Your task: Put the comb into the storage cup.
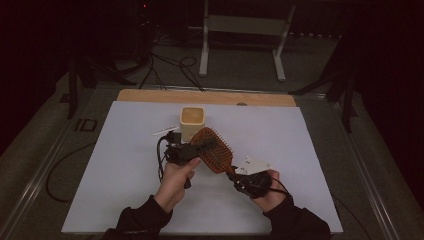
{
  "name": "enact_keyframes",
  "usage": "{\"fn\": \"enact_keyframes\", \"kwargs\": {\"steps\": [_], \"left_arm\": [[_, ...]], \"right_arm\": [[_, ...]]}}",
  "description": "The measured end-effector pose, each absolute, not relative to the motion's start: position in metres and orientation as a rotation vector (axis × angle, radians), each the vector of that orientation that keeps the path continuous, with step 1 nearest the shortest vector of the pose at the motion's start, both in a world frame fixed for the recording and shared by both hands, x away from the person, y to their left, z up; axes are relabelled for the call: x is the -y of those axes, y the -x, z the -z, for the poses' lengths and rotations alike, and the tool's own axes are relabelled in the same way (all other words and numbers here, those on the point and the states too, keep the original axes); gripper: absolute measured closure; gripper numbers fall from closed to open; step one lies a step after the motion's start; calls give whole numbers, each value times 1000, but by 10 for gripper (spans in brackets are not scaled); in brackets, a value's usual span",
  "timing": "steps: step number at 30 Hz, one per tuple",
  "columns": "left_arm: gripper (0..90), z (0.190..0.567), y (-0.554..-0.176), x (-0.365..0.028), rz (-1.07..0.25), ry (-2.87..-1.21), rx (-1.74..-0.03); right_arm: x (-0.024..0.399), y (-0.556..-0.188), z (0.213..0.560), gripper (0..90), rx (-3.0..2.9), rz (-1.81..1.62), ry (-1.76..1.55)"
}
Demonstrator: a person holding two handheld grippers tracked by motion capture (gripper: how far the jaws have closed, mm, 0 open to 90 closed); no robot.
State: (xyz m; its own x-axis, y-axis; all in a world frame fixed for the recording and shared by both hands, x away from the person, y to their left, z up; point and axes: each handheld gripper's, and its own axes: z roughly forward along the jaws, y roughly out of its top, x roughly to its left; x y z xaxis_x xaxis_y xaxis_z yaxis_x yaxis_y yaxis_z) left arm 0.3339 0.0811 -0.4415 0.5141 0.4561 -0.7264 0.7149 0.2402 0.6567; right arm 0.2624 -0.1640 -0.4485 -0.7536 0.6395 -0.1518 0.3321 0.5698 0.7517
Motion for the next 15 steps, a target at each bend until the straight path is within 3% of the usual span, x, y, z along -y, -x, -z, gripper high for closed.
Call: {"fn": "enact_keyframes", "kwargs": {"steps": [15], "left_arm": [[547, 423, -331, -76, 212, -1425, -1019]], "right_arm": [[167, -264, 447, 725, -2390, -1071, -795]]}}
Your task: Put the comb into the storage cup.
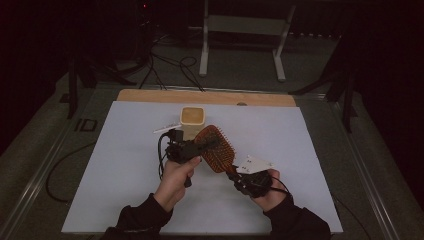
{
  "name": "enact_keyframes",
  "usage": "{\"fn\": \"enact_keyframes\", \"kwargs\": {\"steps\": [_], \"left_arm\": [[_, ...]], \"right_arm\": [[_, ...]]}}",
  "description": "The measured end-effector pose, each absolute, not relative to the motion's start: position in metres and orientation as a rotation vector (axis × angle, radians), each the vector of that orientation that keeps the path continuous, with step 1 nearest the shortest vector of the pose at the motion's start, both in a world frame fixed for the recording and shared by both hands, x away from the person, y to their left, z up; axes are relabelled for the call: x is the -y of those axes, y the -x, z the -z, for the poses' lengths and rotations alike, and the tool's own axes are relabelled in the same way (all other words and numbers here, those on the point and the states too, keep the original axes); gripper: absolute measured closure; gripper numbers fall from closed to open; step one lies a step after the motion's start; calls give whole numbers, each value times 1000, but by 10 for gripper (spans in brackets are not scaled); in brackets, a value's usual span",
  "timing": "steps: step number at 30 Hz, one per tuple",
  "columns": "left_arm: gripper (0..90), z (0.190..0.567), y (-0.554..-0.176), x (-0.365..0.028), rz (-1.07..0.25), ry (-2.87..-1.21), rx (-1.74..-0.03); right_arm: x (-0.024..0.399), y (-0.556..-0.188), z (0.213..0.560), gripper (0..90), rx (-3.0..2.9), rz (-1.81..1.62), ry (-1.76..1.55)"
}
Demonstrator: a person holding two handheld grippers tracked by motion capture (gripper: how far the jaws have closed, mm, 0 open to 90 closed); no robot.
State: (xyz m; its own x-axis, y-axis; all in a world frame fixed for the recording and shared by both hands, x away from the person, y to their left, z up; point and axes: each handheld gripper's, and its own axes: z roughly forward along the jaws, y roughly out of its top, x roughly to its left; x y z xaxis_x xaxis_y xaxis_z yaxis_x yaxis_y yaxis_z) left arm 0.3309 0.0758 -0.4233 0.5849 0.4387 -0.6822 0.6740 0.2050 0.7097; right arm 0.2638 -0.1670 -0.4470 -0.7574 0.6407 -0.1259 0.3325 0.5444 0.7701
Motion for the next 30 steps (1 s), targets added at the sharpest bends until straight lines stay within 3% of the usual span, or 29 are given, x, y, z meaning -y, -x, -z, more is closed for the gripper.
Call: {"fn": "enact_keyframes", "kwargs": {"steps": [4, 13, 21, 30], "left_arm": [[554, 416, -331, -74, 194, -1447, -992], [552, 394, -332, -79, 146, -1447, -950], [552, 375, -333, -86, 107, -1442, -938], [552, 350, -337, -97, 34, -1448, -922]], "right_arm": [[169, -263, 446, 712, -2378, -1114, -804], [179, -266, 441, 372, -2341, -1198, -862], [186, -268, 442, 145, -2356, -1256, -870], [195, -273, 452, 90, -2331, -1194, -863]]}}
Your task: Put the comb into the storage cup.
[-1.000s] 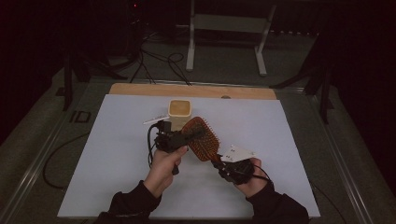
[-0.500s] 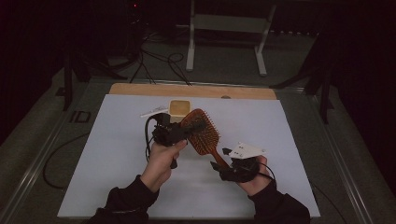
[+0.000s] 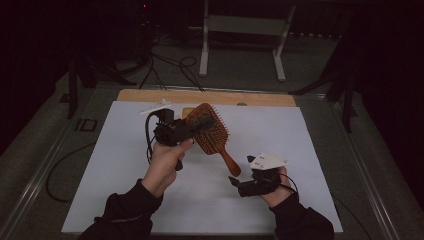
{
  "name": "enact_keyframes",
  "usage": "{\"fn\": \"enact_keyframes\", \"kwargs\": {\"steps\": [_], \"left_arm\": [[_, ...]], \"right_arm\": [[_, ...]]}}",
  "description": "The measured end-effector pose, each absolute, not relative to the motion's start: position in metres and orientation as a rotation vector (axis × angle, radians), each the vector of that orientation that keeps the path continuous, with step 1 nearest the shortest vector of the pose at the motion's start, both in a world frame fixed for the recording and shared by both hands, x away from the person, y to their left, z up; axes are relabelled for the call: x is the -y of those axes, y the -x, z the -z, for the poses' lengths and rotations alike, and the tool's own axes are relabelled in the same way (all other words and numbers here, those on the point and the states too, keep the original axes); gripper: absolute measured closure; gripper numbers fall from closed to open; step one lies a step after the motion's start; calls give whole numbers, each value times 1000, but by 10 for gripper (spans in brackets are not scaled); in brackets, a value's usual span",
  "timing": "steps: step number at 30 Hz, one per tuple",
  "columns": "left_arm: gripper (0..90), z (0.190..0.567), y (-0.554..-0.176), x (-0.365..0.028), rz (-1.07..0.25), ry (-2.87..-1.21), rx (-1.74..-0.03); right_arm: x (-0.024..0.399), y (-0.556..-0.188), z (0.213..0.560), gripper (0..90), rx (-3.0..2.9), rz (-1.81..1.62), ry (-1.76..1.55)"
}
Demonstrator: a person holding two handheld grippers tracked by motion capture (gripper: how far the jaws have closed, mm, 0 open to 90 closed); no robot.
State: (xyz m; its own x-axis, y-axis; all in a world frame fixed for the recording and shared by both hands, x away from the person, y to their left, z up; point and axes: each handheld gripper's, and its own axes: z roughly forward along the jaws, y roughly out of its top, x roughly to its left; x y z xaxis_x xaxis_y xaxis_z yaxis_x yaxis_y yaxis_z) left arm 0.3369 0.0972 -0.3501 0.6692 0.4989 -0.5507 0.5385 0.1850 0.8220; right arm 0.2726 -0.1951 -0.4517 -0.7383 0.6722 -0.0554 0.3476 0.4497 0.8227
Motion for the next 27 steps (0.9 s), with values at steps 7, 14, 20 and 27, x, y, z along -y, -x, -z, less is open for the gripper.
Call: {"fn": "enact_keyframes", "kwargs": {"steps": [7, 14, 20, 27], "left_arm": [[551, 329, -342, -106, -33, -1452, -918], [551, 309, -349, -116, -78, -1444, -917], [551, 292, -355, -121, -128, -1446, -913], [551, 275, -364, -132, -200, -1430, -930]], "right_arm": [[207, -276, 455, 80, -2331, -1202, -903], [213, -275, 458, 80, -2329, -1197, -887], [215, -273, 459, 80, -2328, -1204, -873], [220, -265, 458, 80, -2308, -1201, -825]]}}
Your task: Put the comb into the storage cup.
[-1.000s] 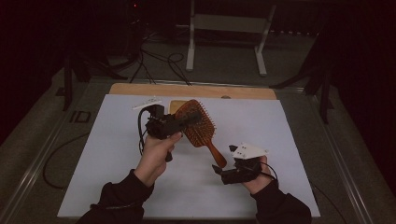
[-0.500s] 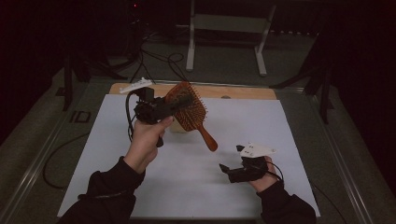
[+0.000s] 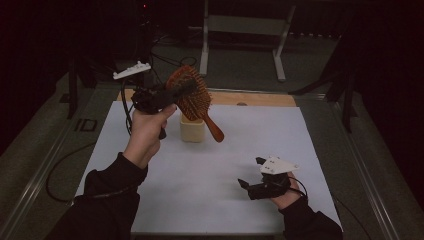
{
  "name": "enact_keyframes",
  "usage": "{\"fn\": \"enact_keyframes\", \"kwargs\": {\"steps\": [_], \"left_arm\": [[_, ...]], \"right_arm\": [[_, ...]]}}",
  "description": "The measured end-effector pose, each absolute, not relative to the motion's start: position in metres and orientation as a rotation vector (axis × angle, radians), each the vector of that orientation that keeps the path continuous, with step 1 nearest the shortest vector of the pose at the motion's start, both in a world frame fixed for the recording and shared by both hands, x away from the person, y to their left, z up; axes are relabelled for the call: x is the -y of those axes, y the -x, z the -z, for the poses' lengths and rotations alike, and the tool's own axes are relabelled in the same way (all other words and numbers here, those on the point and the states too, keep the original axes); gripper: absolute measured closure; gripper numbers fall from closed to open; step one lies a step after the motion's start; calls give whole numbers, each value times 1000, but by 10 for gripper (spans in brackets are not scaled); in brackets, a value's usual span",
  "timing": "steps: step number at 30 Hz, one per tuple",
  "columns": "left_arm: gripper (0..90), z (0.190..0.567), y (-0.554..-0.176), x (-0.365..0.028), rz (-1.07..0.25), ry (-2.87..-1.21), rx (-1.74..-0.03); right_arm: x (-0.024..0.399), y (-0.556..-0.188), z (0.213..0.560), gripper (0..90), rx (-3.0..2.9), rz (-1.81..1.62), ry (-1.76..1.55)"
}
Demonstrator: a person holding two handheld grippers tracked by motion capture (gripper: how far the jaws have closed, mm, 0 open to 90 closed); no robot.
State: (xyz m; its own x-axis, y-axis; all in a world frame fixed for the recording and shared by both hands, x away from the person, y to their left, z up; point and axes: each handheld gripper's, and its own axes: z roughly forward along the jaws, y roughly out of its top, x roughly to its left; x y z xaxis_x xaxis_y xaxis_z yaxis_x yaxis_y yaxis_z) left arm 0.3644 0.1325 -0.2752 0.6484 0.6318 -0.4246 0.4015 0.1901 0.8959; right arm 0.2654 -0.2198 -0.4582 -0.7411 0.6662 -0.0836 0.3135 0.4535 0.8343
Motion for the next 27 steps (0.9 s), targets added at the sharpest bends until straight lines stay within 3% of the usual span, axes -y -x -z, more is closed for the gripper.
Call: {"fn": "enact_keyframes", "kwargs": {"steps": [15, 27], "left_arm": [[551, 259, -389, -147, -354, -1428, -970], [551, 273, -411, -158, -433, -1410, -1061]], "right_arm": [[222, -260, 464, 81, -2299, -1207, -775], [222, -260, 464, 82, -2291, -1207, -763]]}}
